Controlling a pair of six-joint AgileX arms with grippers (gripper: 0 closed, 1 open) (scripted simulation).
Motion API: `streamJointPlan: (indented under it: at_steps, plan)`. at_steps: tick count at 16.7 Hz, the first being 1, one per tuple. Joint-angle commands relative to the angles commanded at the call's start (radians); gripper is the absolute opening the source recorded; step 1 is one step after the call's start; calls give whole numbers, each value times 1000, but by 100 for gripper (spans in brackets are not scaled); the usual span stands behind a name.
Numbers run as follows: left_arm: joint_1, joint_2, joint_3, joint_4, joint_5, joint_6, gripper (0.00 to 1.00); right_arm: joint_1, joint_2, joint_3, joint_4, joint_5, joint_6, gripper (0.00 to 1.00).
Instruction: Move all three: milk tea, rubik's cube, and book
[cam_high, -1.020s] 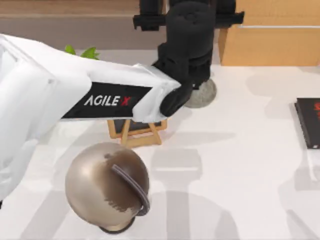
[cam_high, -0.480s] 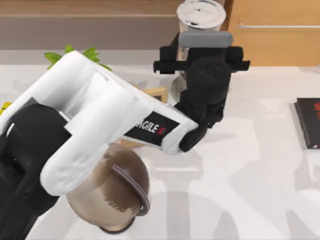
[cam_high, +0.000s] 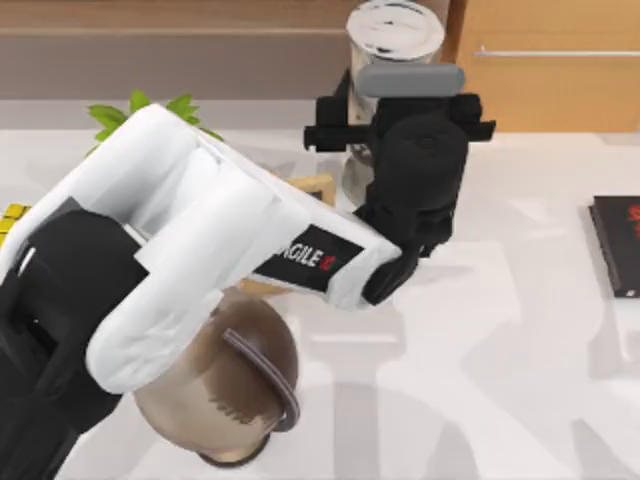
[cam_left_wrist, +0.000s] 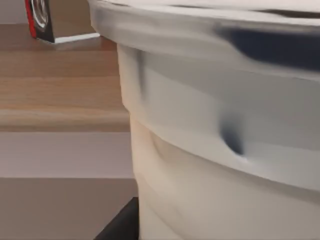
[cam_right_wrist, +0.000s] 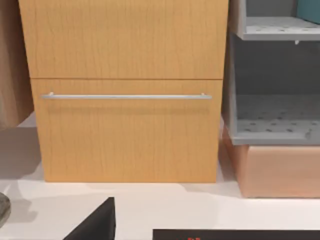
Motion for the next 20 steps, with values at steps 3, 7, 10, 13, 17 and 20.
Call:
streamJointPlan:
  at_steps: [3,7,10,13,17,20]
  plan:
    - [-1,23,17,14,-33,27,0,0,0,0,0,0,0,100]
    - [3,51,5,63,11,17,0,0,0,0,0,0,0,100]
    - [6,65,-6,91,68,-22,0,0,0,0,0,0,0,100]
    - [6,67,-10,94,78,-29,0,0,0,0,0,0,0,100]
    - [6,67,-10,94,78,-29,15,0,0,0,0,0,0,100]
    - [6,67,-10,94,78,-29,38,0,0,0,0,0,0,100]
